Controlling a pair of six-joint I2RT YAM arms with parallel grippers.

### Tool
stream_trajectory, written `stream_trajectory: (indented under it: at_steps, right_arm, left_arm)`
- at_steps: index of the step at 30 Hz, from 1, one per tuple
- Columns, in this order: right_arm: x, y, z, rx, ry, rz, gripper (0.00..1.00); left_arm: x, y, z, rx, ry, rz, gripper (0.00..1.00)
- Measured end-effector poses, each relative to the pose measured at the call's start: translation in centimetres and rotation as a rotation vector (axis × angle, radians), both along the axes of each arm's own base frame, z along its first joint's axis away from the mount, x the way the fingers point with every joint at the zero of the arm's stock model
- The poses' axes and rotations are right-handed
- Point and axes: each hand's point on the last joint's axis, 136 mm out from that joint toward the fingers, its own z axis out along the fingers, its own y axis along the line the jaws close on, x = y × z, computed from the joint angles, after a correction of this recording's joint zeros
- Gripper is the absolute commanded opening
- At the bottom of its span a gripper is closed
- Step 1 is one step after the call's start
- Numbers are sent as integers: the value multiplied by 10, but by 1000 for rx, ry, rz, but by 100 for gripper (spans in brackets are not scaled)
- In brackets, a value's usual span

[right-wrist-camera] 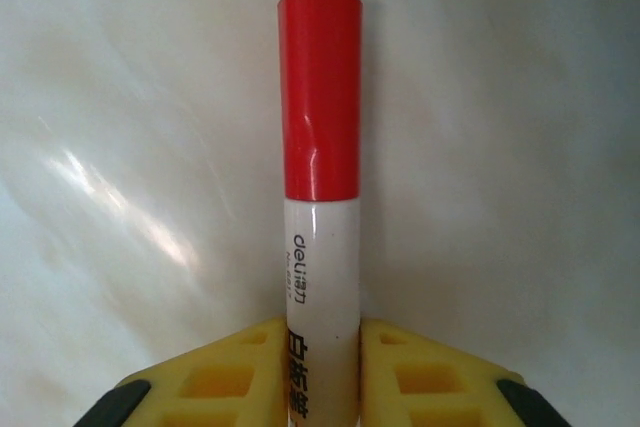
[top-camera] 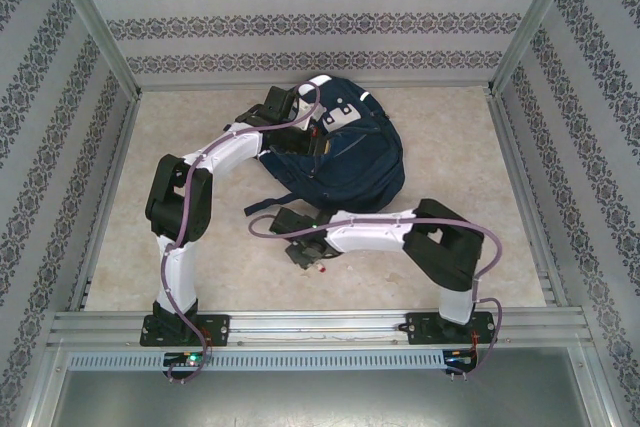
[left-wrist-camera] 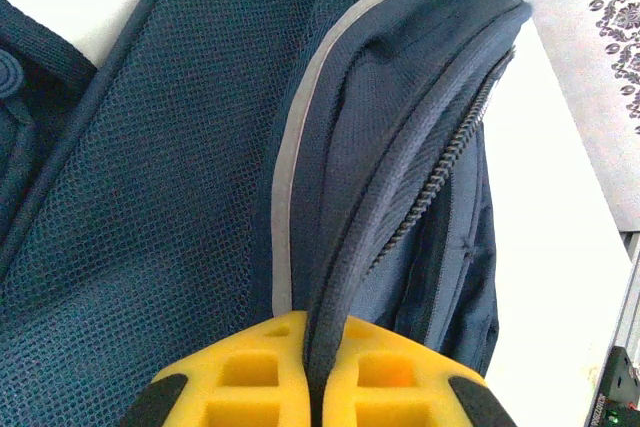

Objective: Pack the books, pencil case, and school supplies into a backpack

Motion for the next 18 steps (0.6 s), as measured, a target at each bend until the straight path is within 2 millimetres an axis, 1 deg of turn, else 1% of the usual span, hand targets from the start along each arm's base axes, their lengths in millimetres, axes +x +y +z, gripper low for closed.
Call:
stream_trajectory:
  at_steps: [2, 4, 5, 7, 10, 12, 14, 18]
  right_arm:
    - [-7, -18, 5, -3, 16, -35, 18]
    - [-10, -33, 15, 19, 24, -79, 17]
    - [-9, -41, 24, 45, 25, -113, 17]
    - [0, -53, 46, 126, 18, -196, 17]
    - [24, -75, 88, 279, -9, -371, 17]
    - [43, -90, 111, 382, -12, -497, 15]
    - [59, -106, 124, 470, 10, -637, 14]
    - [88, -130, 135, 626, 66, -901, 11]
  left_arm:
    - [-1, 0, 2, -1, -2, 0, 0]
    - [-1, 1, 5, -3, -8, 1, 0]
    - [-2, 1, 7, -4, -12, 1, 0]
    - [-2, 2, 12, -6, -18, 5, 0]
    - [-6, 4, 17, -9, -20, 14, 0]
    - [-9, 6, 20, -12, -18, 25, 0]
    - [-11, 8, 22, -15, -15, 42, 0]
    - [-14, 5, 21, -37, 5, 69, 0]
